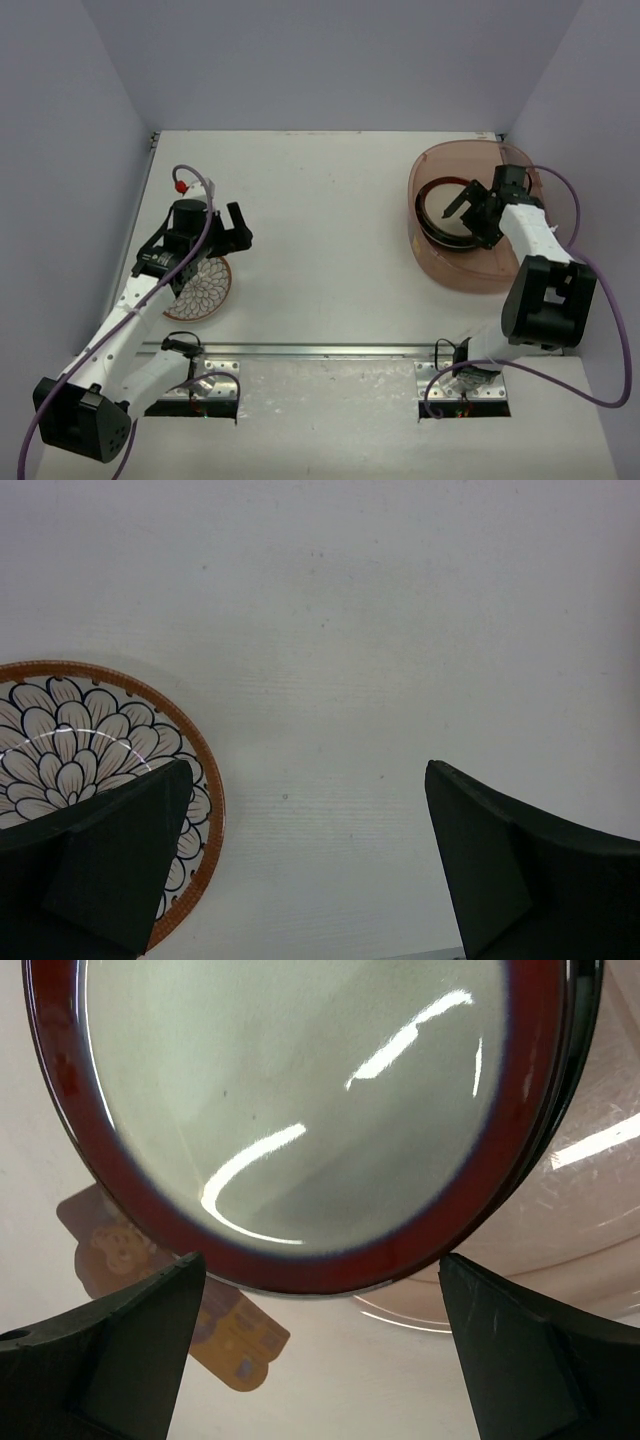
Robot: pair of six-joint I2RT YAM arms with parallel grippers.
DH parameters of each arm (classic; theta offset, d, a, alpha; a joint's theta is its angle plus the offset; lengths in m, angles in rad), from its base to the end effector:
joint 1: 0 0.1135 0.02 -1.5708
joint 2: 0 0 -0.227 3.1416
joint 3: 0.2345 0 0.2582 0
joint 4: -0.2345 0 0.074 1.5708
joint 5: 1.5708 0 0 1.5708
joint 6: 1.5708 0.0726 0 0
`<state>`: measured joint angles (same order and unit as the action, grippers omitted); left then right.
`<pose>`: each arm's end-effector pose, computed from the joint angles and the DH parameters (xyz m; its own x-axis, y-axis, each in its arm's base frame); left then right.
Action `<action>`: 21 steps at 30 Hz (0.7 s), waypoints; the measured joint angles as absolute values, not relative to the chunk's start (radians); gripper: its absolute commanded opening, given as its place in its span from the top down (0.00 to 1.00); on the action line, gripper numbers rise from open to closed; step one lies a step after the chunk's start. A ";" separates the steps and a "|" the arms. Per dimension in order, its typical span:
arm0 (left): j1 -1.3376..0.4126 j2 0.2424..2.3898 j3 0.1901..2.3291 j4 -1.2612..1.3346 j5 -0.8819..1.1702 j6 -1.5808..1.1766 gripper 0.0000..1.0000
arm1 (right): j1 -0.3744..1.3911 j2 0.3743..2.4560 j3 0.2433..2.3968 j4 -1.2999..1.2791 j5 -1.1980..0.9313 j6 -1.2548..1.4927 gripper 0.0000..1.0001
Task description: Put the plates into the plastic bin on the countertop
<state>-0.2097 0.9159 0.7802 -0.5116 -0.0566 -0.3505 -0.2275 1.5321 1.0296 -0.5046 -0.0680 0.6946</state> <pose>0.2508 -0.0492 0.2307 -0.6102 -0.2206 -0.7609 -0.0488 0.9691 -0.2419 0.3308 -0.0715 0.1482 -0.5113 0.7739 -0.3738 0.6728 0.6310 0.3861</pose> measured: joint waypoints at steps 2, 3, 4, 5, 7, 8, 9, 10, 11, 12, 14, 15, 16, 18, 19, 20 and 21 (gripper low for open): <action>-0.210 0.925 0.782 -0.523 -0.062 -0.356 0.00 | -0.221 1.523 1.035 -0.513 -0.064 0.675 0.01; -0.210 0.930 0.784 -0.528 -0.065 -0.363 0.00 | -0.220 1.512 1.034 -0.514 -0.065 0.668 0.01; -0.210 0.934 0.788 -0.532 -0.069 -0.369 0.00 | -0.220 1.494 1.032 -0.512 -0.069 0.665 0.01; -0.210 0.939 0.794 -0.540 -0.077 -0.375 0.00 | -0.220 1.475 1.030 -0.510 -0.075 0.663 0.01; -0.210 0.949 0.806 -0.551 -0.102 -0.390 0.00 | -0.220 1.431 1.029 -0.508 -0.088 0.658 0.01; -0.210 0.953 0.812 -0.559 -0.118 -0.400 0.00 | -0.220 1.406 1.028 -0.506 -0.095 0.658 0.01; -0.210 0.958 0.818 -0.567 -0.134 -0.410 0.00 | -0.220 1.382 1.027 -0.504 -0.103 0.657 0.01; -0.210 0.961 0.825 -0.577 -0.151 -0.423 0.00 | -0.220 1.357 1.027 -0.502 -0.114 0.656 0.01; -0.210 0.964 0.831 -0.591 -0.174 -0.443 0.00 | -0.219 1.331 1.026 -0.502 -0.133 0.653 0.01; -0.210 0.966 0.840 -0.609 -0.202 -0.467 0.00 | -0.214 1.296 1.024 -0.502 -0.156 0.650 0.01; -0.210 0.967 0.854 -0.642 -0.256 -0.518 0.00 | -0.188 1.208 1.022 -0.495 -0.206 0.641 0.01; -0.210 0.967 0.862 -0.660 -0.286 -0.545 0.00 | -0.168 1.161 1.022 -0.487 -0.231 0.637 0.01; -0.210 0.968 0.875 -0.685 -0.320 -0.571 0.00 | -0.134 1.110 1.024 -0.474 -0.254 0.631 0.01; -0.210 0.979 0.918 -0.746 -0.387 -0.620 0.00 | -0.065 1.027 1.044 -0.464 -0.304 0.626 0.01; -0.210 0.986 0.950 -0.779 -0.422 -0.644 0.00 | -0.022 0.992 1.061 -0.456 -0.335 0.625 0.01; -0.210 0.993 0.982 -0.803 -0.454 -0.665 0.00 | 0.014 0.969 1.078 -0.443 -0.367 0.625 0.01; -0.210 0.996 1.012 -0.824 -0.486 -0.684 0.00 | 0.051 0.949 1.093 -0.426 -0.402 0.627 0.01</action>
<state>-0.2096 0.9958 1.0123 -0.8238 -0.4863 -0.6842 0.0511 0.9490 1.0934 -0.4258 -0.4023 0.6265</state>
